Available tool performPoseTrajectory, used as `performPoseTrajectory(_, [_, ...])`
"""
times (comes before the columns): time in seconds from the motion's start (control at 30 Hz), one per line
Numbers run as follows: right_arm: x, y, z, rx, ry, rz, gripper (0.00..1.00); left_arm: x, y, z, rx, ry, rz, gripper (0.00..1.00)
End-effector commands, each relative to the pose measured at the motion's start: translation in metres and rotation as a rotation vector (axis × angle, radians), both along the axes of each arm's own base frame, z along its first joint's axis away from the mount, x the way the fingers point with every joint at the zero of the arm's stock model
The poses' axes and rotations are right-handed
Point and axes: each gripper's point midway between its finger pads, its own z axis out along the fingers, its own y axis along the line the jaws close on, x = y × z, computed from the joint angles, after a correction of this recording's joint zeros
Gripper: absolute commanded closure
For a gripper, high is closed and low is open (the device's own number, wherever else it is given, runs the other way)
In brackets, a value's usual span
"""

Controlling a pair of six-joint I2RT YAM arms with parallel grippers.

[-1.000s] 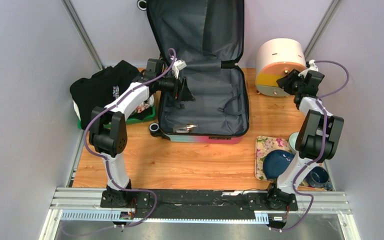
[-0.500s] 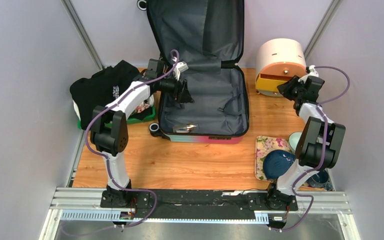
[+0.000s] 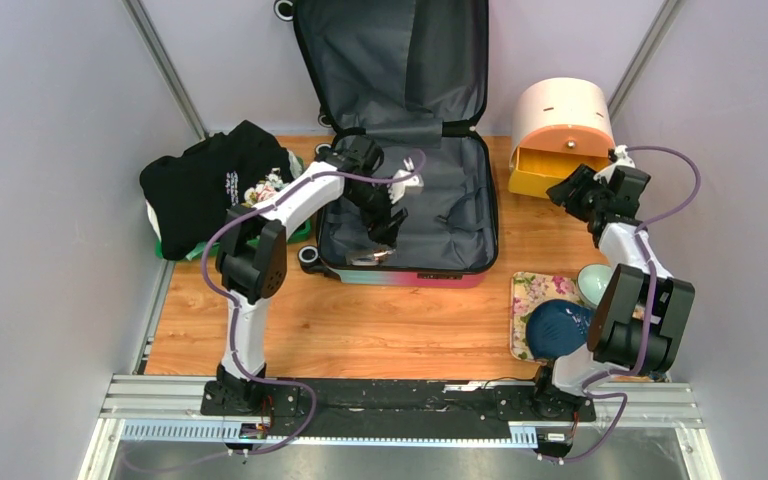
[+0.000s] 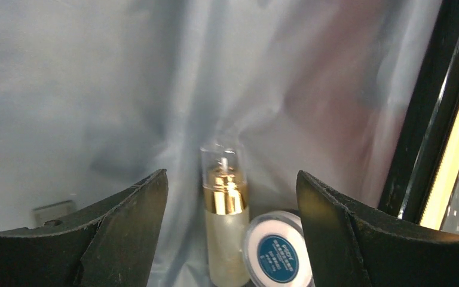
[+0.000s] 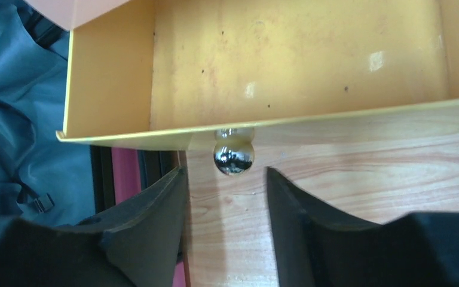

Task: Open, take out, and arrange the luggage

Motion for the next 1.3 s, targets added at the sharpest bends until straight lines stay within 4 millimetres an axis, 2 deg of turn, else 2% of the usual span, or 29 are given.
performPoseTrajectory(0.0, [-0.014,0.005,0.014,-0.034,0.005,0.028,0.43,-0.033,0.025,-0.021,0.154,-0.003,-0.187,0.14])
performPoseTrajectory(0.17, [-0.023,0.008,0.024,-0.053,0.007,0.041,0.36,-0.044,0.034,-0.045,0.216,-0.003,-0.234,0.13])
performPoseTrajectory(0.2, [-0.025,0.009,0.023,-0.057,0.011,0.045,0.36,-0.050,0.042,-0.060,0.256,0.008,-0.242,0.13])
performPoseTrajectory(0.27, [-0.028,0.008,0.028,-0.072,0.010,0.050,0.36,-0.045,0.043,-0.071,0.272,-0.050,-0.243,0.13])
performPoseTrajectory(0.3, [-0.029,0.008,0.030,-0.079,0.008,0.051,0.36,-0.050,0.051,-0.085,0.303,-0.045,-0.242,0.13])
performPoseTrajectory(0.4, [-0.034,0.006,0.042,-0.107,-0.008,0.041,0.33,-0.033,0.051,-0.104,0.323,-0.124,-0.198,0.15])
performPoseTrajectory(0.47, [-0.037,0.007,0.049,-0.113,-0.016,0.038,0.32,-0.031,0.054,-0.114,0.334,-0.134,-0.173,0.17])
performPoseTrajectory(0.53, [-0.040,0.007,0.051,-0.115,-0.012,0.039,0.32,-0.021,0.048,-0.115,0.315,-0.177,-0.141,0.22])
performPoseTrajectory(0.57, [-0.042,0.008,0.055,-0.123,-0.018,0.040,0.32,-0.017,0.046,-0.112,0.305,-0.188,-0.126,0.25])
performPoseTrajectory(0.6, [-0.043,0.008,0.057,-0.128,-0.024,0.039,0.32,-0.012,0.039,-0.108,0.277,-0.208,-0.110,0.36])
performPoseTrajectory(0.67, [-0.047,0.009,0.061,-0.144,-0.037,0.046,0.32,-0.006,0.032,-0.093,0.222,-0.216,-0.074,0.50])
performPoseTrajectory(0.7, [-0.048,0.009,0.063,-0.147,-0.040,0.046,0.32,-0.001,0.027,-0.086,0.192,-0.231,-0.058,0.64])
performPoseTrajectory(0.77, [-0.051,0.009,0.065,-0.149,-0.044,0.045,0.32,0.004,0.023,-0.069,0.140,-0.237,-0.023,0.74])
performPoseTrajectory(1.03, [-0.054,0.015,0.068,-0.134,-0.066,0.058,0.32,0.036,0.015,-0.018,-0.004,-0.227,0.118,0.86])
performPoseTrajectory(1.13, [-0.057,0.021,0.073,-0.131,-0.082,0.089,0.32,0.035,0.009,0.007,-0.082,-0.225,0.105,0.90])
performPoseTrajectory(1.27, [-0.058,0.024,0.079,-0.138,-0.096,0.105,0.32,0.023,0.000,0.030,-0.175,-0.219,0.065,0.93])
